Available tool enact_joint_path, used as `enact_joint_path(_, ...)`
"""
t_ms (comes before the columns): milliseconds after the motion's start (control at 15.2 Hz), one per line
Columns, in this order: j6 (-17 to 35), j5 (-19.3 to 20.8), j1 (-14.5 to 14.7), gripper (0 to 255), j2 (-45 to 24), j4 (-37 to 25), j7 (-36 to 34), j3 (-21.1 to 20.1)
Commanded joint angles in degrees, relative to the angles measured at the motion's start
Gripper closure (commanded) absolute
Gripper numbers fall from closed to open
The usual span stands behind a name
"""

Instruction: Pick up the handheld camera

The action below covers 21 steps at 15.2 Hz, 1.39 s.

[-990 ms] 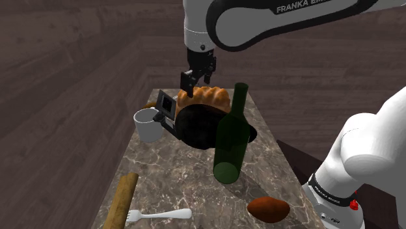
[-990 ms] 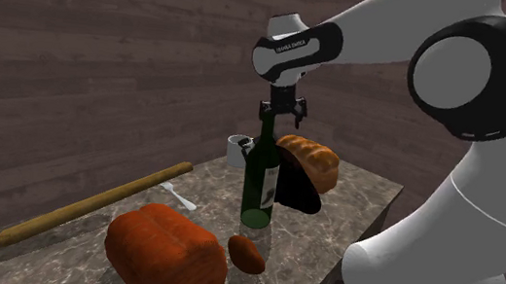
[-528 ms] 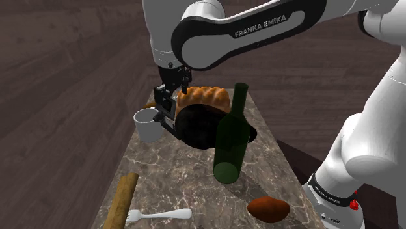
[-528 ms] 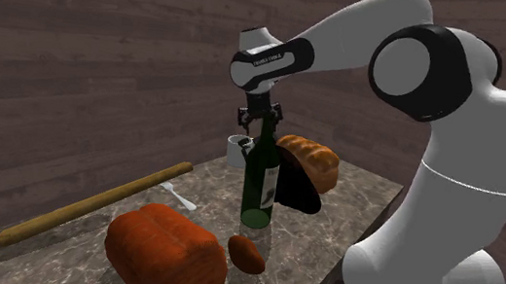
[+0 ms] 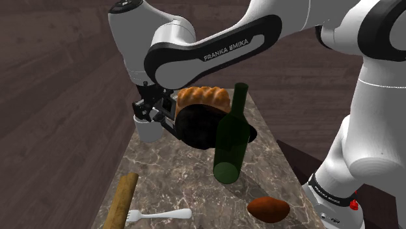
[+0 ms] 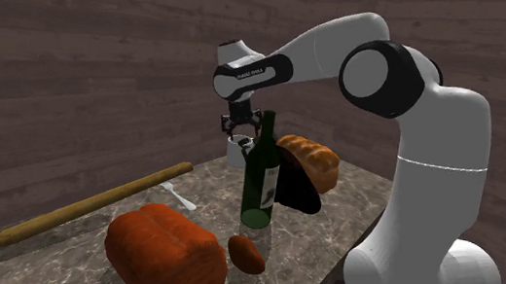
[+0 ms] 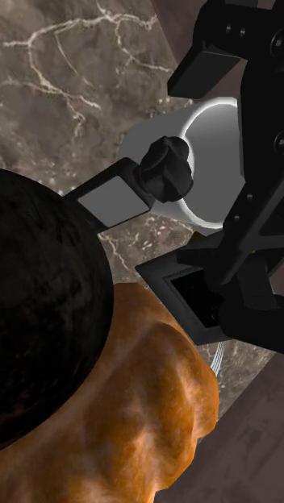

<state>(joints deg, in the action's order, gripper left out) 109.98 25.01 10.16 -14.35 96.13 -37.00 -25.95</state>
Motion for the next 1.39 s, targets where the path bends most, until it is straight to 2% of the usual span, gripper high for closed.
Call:
enact_joint_path(0,1.2,0.5,0.0,0,-0.6,0.8,-0.5,0.1)
enact_joint_path(330,3.5,1.2,0.0,0,-1.2,2.6,-1.5,0.3)
enact_joint_path(396,3.6,1.1,0.0,255,-1.1,2.8,-1.5,0.3)
enact_joint_path(990,3.5,1.2,0.0,255,-1.2,2.6,-1.5,0.3)
enact_joint_path(1320,0.3,0.2,0.0,255,-0.3,0.0,-0.1,0.0)
